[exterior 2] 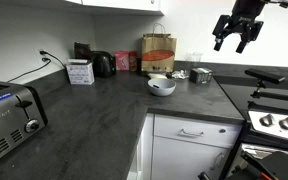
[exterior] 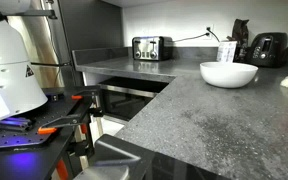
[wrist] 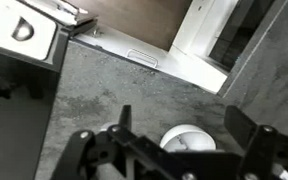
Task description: Remove the marker from the bowl and place it on the counter top
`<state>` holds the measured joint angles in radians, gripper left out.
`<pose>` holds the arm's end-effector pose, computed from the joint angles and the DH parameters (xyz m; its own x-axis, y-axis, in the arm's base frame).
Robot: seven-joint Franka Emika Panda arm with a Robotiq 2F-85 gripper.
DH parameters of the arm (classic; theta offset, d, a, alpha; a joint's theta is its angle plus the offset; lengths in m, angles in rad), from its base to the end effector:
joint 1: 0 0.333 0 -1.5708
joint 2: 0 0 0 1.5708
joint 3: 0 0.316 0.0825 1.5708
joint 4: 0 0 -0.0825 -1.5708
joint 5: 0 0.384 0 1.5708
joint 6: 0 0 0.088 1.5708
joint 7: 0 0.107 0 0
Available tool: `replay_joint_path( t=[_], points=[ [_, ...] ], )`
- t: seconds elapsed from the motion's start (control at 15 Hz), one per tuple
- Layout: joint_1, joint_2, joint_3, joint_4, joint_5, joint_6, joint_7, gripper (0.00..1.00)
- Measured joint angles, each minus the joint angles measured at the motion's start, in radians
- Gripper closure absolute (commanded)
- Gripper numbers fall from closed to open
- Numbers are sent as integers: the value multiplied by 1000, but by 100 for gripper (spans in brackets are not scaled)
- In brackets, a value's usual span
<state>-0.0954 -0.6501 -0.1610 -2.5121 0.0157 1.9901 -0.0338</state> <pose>0.3553 -0.0972 0.5054 0.9708 -0.2053 0.1240 -0.1925 -0.9754 -0.1078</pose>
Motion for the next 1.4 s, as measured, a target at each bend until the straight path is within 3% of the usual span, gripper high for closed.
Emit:
replay_joint_path(
  t=[0.47, 0.67, 0.93, 1.13, 1.4],
  points=[
    [0, 1, 0, 0, 0, 0, 0, 0],
    [4, 55, 5, 14, 0, 42, -4, 0],
    [45, 294, 39, 126, 0, 164, -22, 0],
    [93, 541, 64, 288, 5, 228, -118, 0],
    [102, 843, 101, 530, -7, 243, -237, 0]
  ],
)
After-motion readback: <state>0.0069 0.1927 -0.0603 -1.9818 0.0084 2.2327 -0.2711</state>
